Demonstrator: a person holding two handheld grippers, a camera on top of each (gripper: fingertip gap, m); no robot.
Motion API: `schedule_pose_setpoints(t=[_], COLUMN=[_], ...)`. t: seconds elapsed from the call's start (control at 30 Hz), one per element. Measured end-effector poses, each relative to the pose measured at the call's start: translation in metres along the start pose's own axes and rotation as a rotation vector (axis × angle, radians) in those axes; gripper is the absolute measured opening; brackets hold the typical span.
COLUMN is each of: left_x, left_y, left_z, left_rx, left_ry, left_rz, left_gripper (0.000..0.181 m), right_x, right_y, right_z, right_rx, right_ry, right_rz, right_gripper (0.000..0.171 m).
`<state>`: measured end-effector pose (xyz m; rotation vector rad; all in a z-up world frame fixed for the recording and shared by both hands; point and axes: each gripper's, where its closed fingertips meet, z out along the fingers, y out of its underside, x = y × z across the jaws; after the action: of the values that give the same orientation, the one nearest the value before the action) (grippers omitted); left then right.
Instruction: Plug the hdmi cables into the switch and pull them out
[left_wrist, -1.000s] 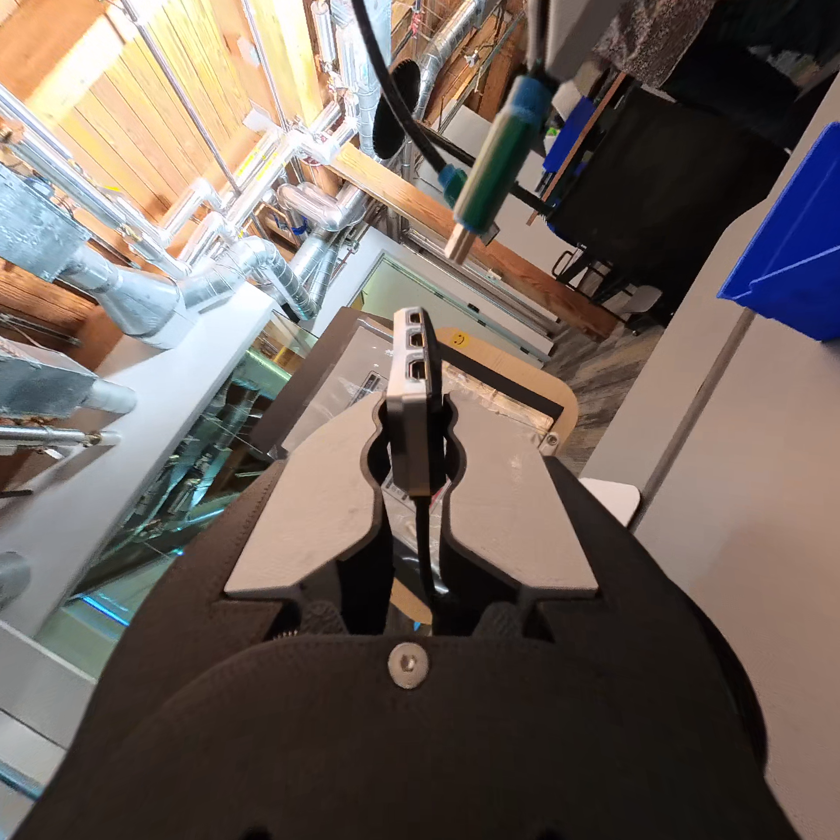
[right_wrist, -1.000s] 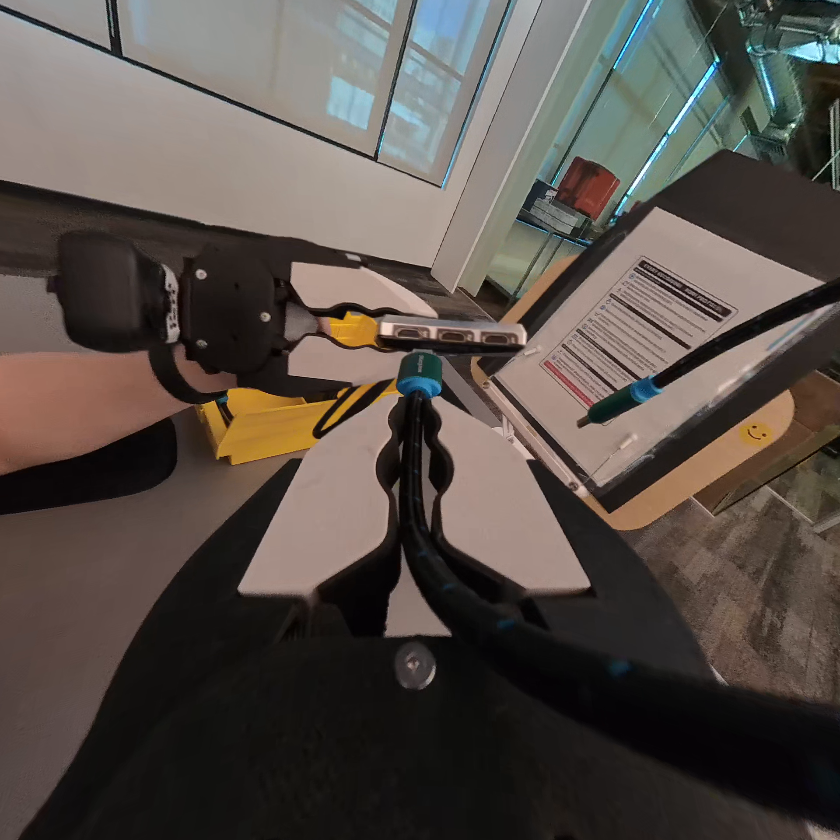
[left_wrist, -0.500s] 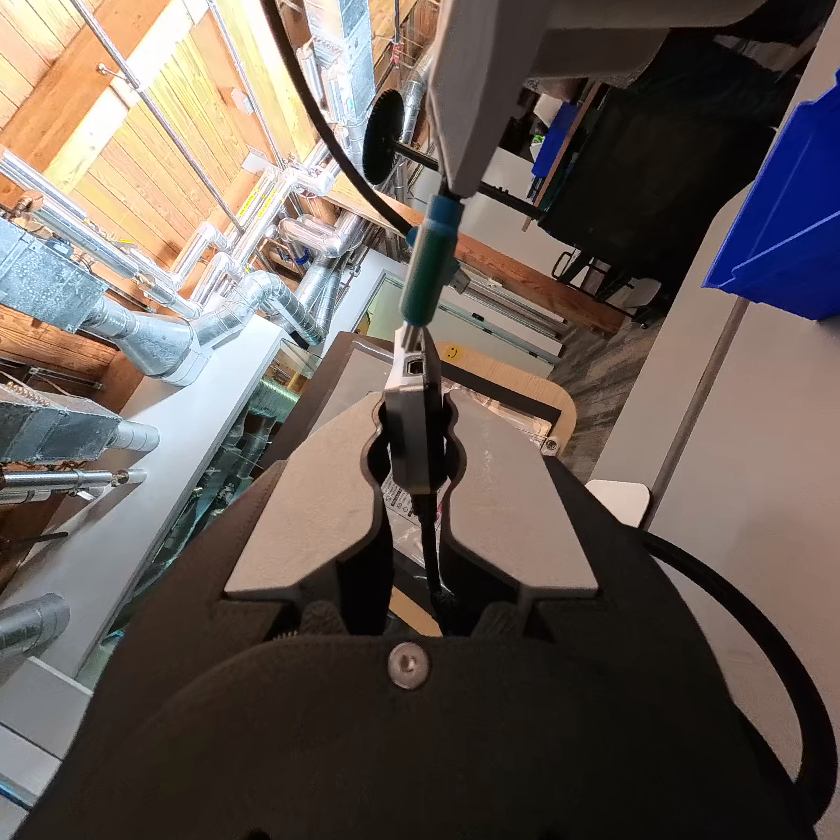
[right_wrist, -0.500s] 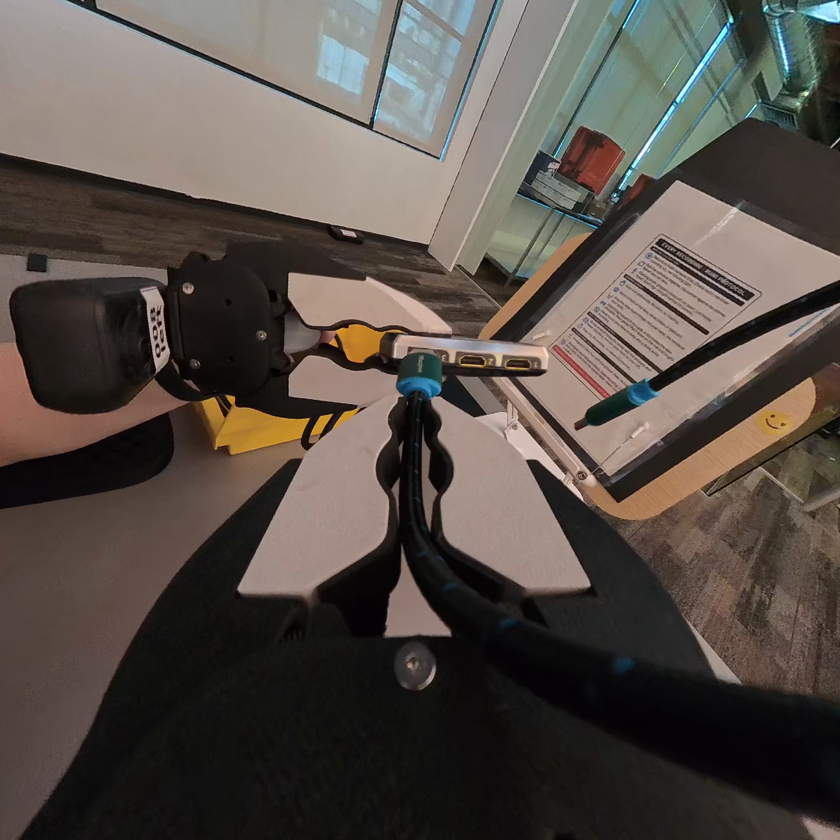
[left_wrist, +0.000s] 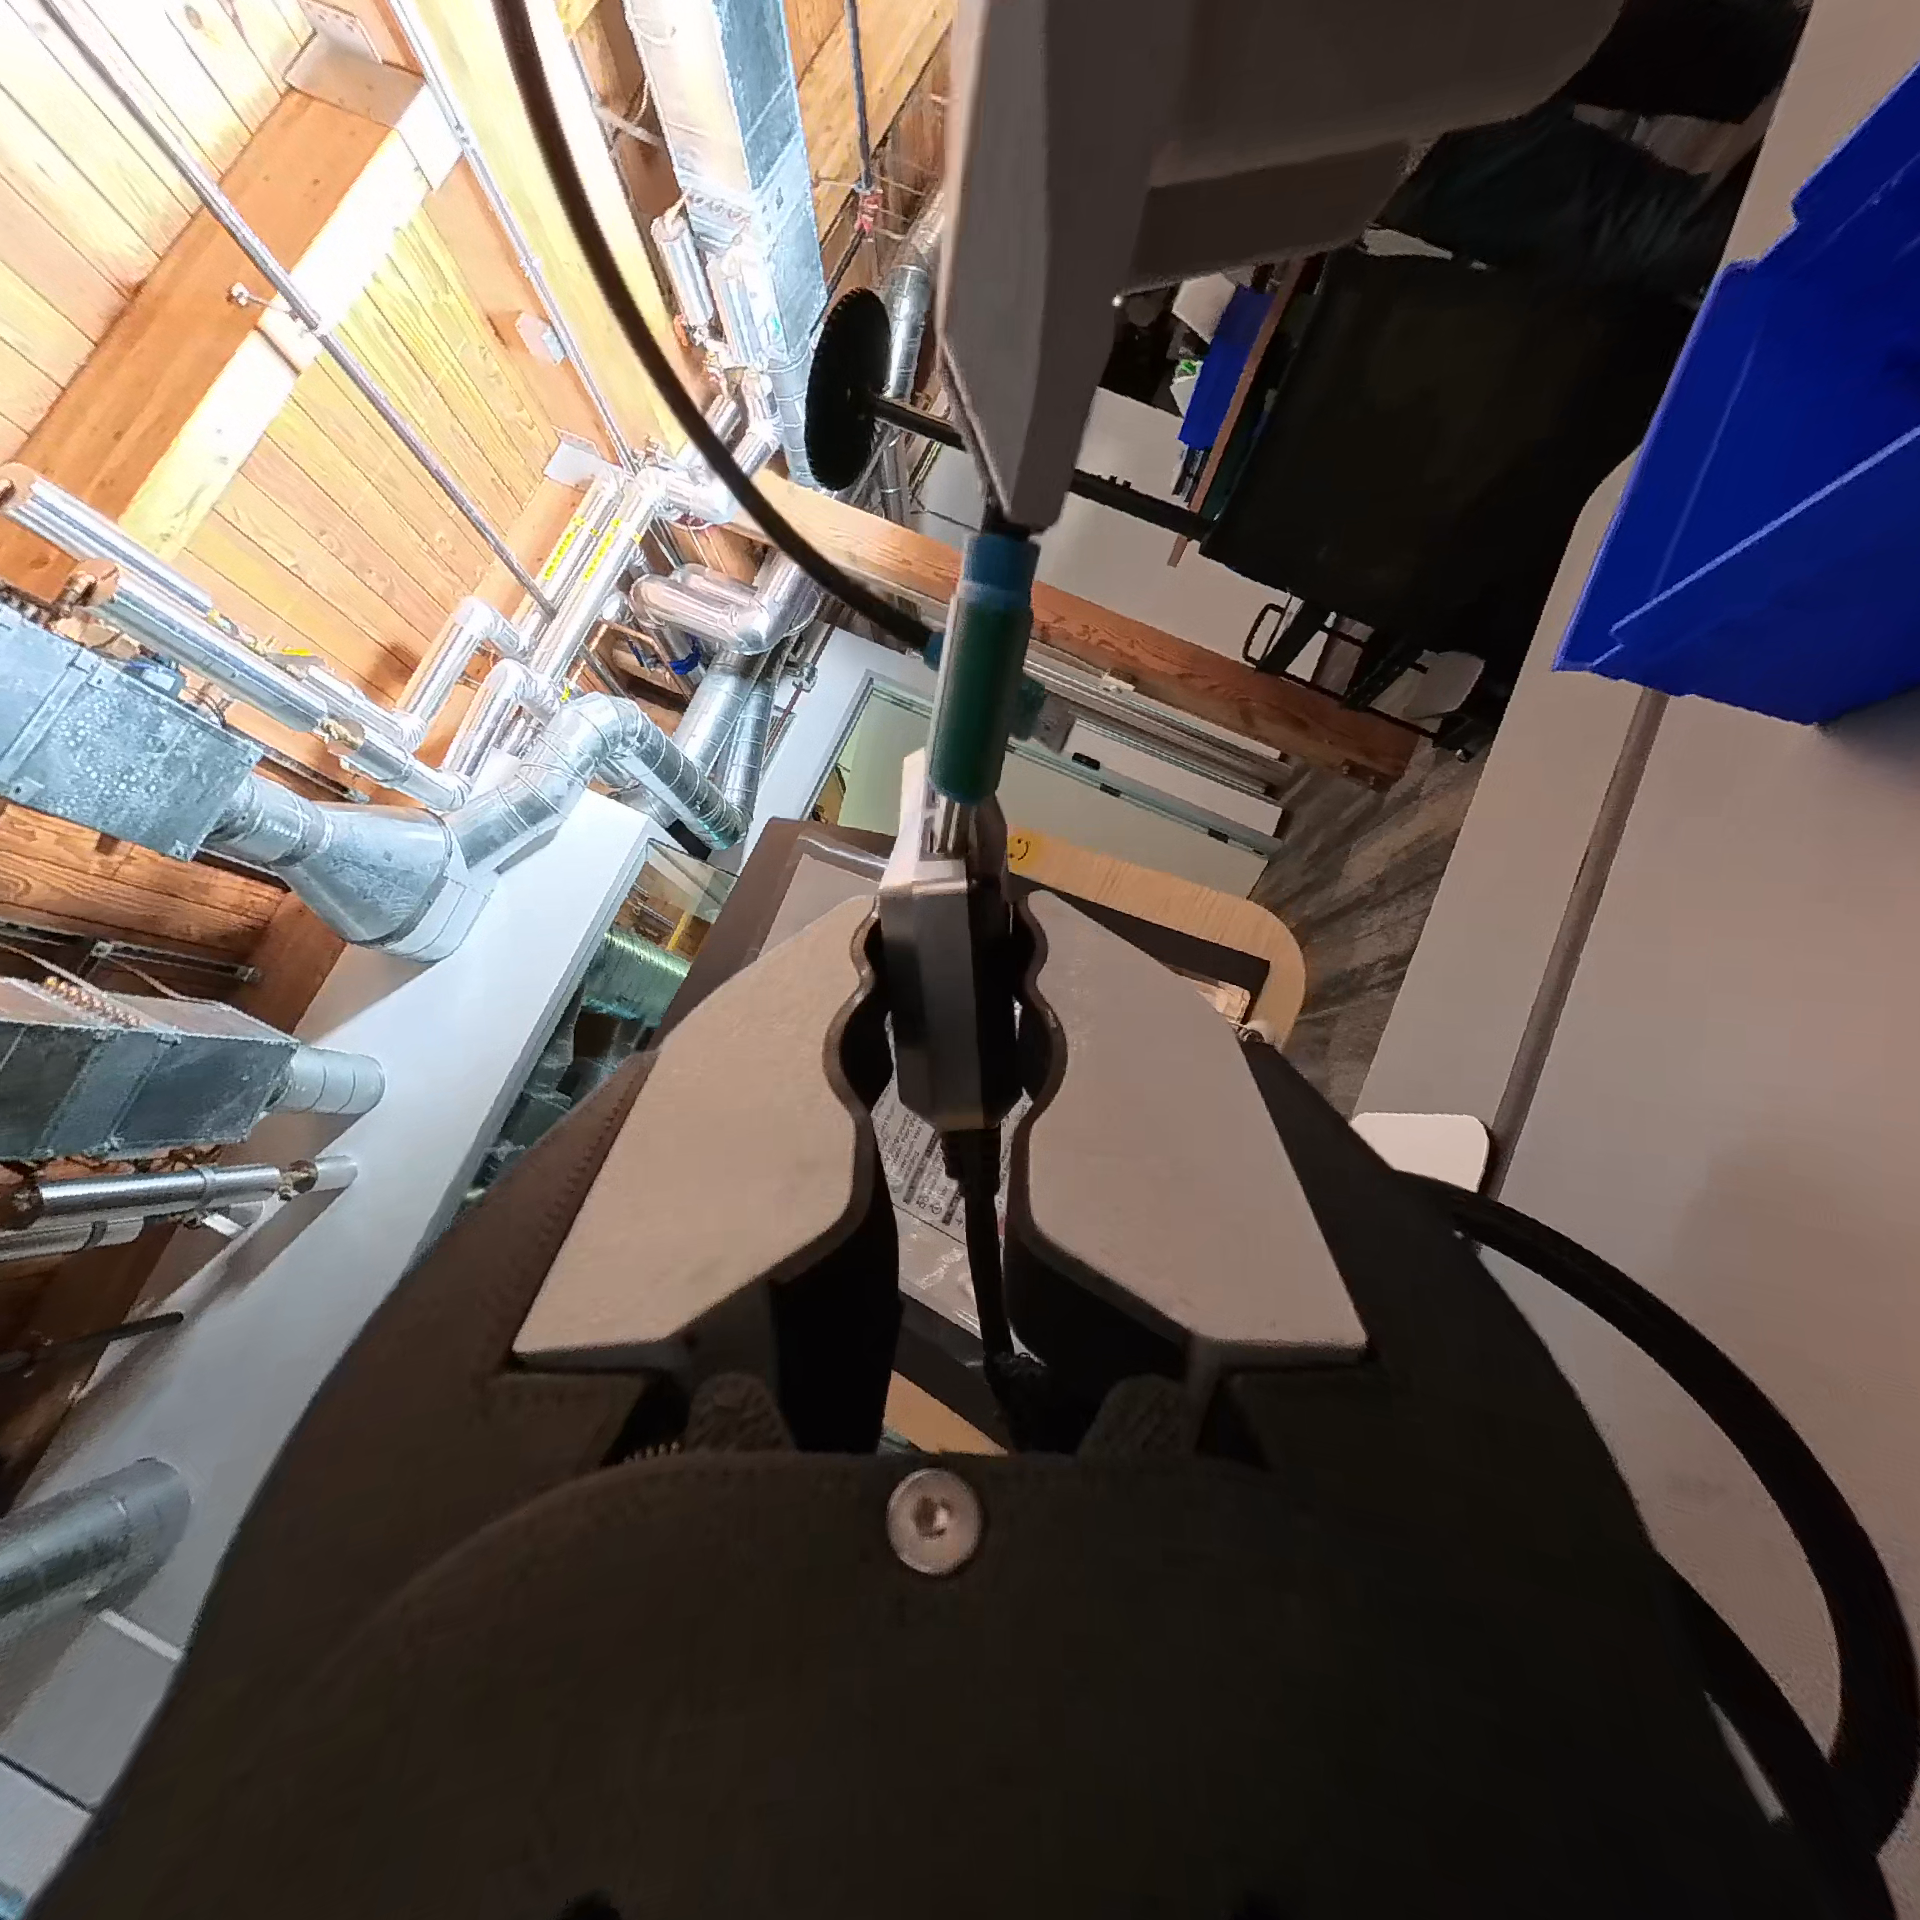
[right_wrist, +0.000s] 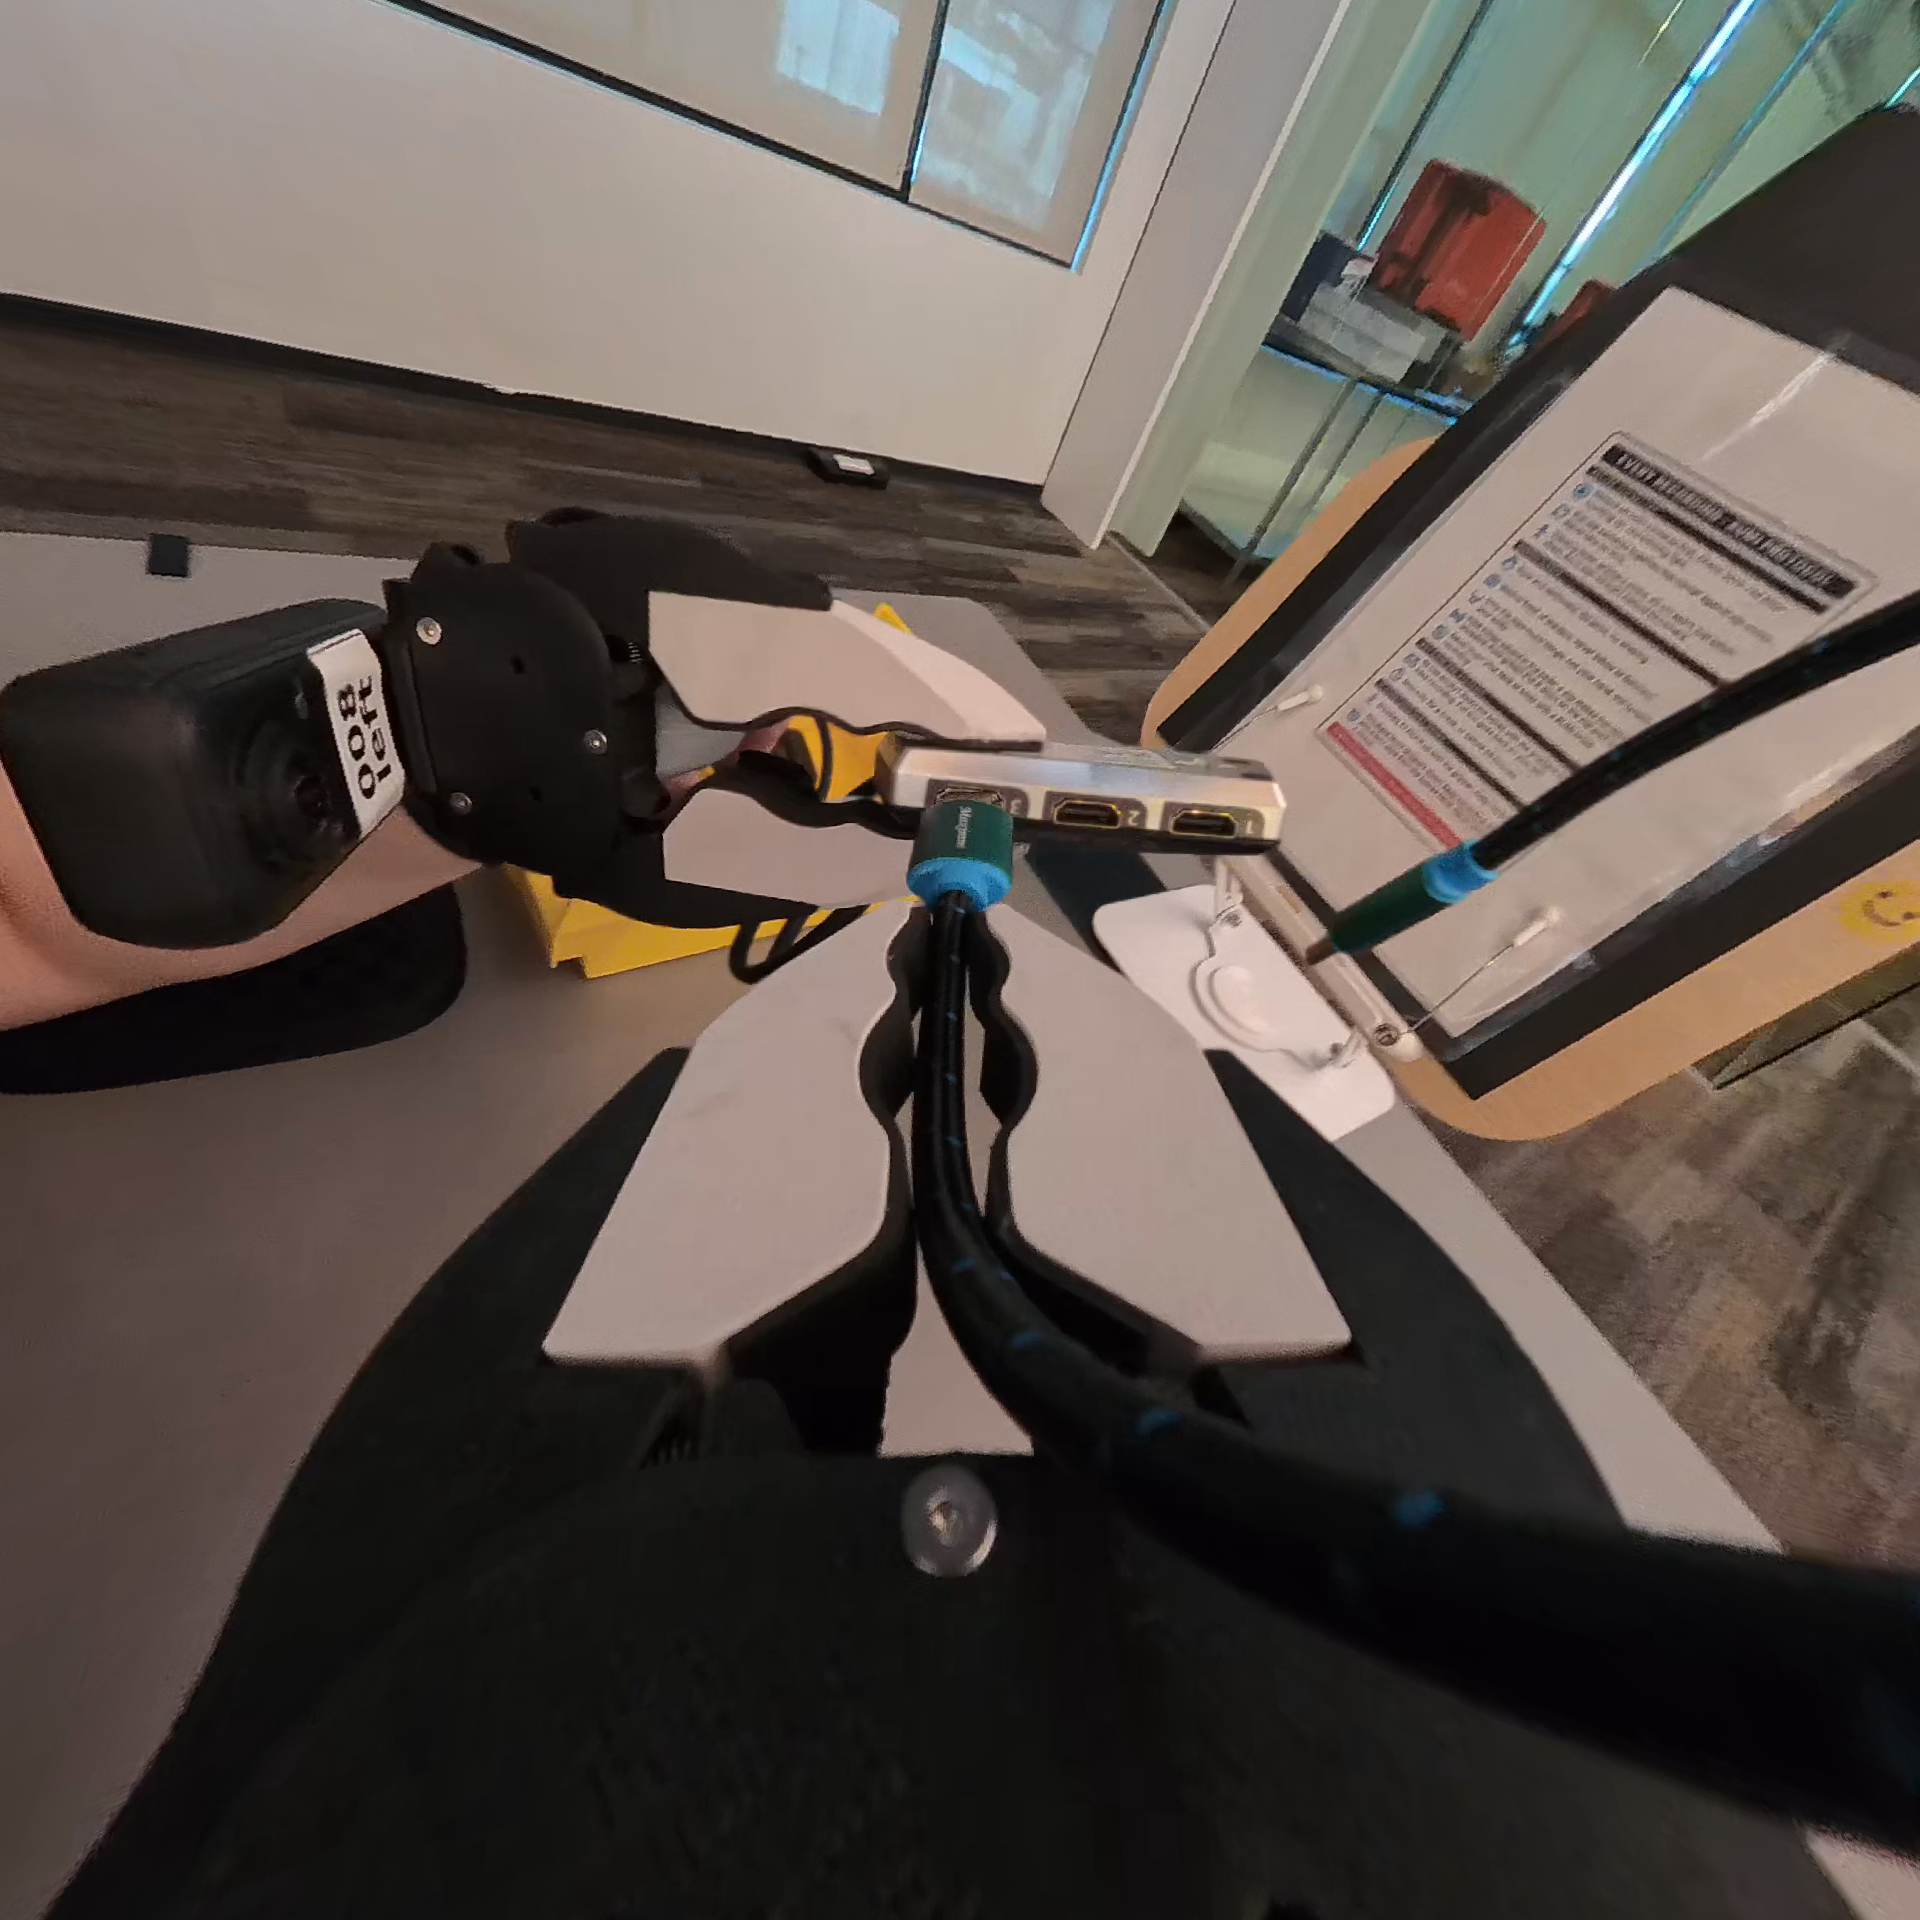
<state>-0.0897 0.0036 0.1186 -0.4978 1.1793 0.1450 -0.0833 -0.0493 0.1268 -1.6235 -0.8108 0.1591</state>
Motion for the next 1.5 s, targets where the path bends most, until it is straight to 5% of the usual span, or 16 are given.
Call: schedule_pose_setpoints(t=[0.03, 0.23, 0.9, 1.03, 1.23, 1.5], left_x=[0.002, 0.008, 0.022, 0.053, 0.106, 0.182], left_y=[-0.001, -0.011, -0.008, 0.004, 0.009, 0.062], left_z=[0.000, -0.001, 0.003, 0.015, 0.022, 0.020], left_rx=[0.001, -0.039, -0.142, -0.132, -0.182, -0.370], left_ry=[0.005, -0.002, 0.056, 0.198, 0.327, 0.520], left_rz=[0.020, 0.173, 0.162, 0.061, 0.033, 0.159], left_gripper=[0.019, 0.019, 0.019, 0.019, 0.019, 0.019], right_x=[0.000, -0.001, 0.003, 0.013, 0.015, 0.031], right_y=[0.001, 0.008, 0.021, 0.050, 0.117, 0.111], right_z=[-0.001, -0.007, -0.004, 0.000, -0.060, -0.100], right_rx=[-0.007, -0.030, -0.057, -0.206, -0.600, -0.516], right_ry=[-0.012, -0.097, -0.146, -0.148, -0.134, -0.082], right_rz=[0.012, 0.144, 0.205, 0.206, 0.213, 0.230], right_gripper=[0.008, 0.008, 0.007, 0.012, 0.023, 0.025])
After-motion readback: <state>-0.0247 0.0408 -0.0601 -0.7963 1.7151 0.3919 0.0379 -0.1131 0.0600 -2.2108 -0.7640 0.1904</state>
